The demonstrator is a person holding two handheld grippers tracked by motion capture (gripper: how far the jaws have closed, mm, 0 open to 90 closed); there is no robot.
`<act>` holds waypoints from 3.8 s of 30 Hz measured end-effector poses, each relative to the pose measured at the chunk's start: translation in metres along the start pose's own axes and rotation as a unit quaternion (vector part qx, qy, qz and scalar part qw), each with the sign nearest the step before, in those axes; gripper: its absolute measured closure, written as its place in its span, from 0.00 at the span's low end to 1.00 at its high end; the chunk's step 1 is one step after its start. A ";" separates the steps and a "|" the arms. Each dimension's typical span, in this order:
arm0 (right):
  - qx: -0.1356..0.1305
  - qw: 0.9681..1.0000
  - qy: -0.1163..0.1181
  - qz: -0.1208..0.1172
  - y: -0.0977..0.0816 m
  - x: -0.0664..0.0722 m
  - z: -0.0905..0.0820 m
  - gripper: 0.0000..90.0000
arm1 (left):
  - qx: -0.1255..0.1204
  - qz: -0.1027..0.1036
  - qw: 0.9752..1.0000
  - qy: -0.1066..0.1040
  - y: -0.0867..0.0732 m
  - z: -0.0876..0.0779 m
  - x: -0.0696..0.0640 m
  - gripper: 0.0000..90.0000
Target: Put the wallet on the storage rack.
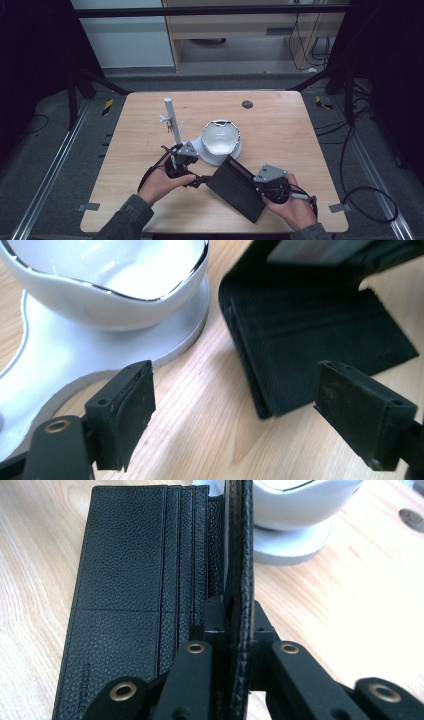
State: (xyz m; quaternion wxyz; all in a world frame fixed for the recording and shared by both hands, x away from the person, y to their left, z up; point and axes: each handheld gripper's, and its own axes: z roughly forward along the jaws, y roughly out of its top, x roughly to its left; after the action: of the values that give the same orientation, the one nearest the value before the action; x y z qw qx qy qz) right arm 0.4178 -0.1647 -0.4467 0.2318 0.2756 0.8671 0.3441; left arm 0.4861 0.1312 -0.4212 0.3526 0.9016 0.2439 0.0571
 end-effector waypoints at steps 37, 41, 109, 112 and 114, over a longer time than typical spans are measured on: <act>-0.089 0.996 0.011 -0.015 0.010 -0.003 -0.015 0.93 | 0.021 0.030 0.998 -0.059 0.019 0.022 -0.002 0.16; -0.098 0.995 0.009 -0.016 0.011 -0.003 -0.018 0.93 | 0.021 0.023 0.997 -0.072 0.021 0.029 -0.002 0.17; -0.009 0.984 -0.011 0.177 -0.065 -0.029 0.023 0.08 | 0.006 0.022 0.999 -0.030 0.121 -0.067 -0.014 0.90; -0.005 0.984 -0.012 0.180 -0.065 -0.029 0.024 0.08 | 0.002 0.022 0.999 -0.028 0.125 -0.069 -0.014 0.90; -0.002 0.984 -0.014 0.180 -0.066 -0.030 0.024 0.08 | 0.000 0.020 0.999 -0.025 0.127 -0.071 -0.013 0.90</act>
State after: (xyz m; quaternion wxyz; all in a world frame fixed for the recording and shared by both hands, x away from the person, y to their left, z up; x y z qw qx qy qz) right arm 0.4334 -0.2125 -0.5041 0.1783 0.4315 0.7995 0.3778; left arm 0.5063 0.0877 -0.2835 0.3571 0.9077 0.2165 0.0412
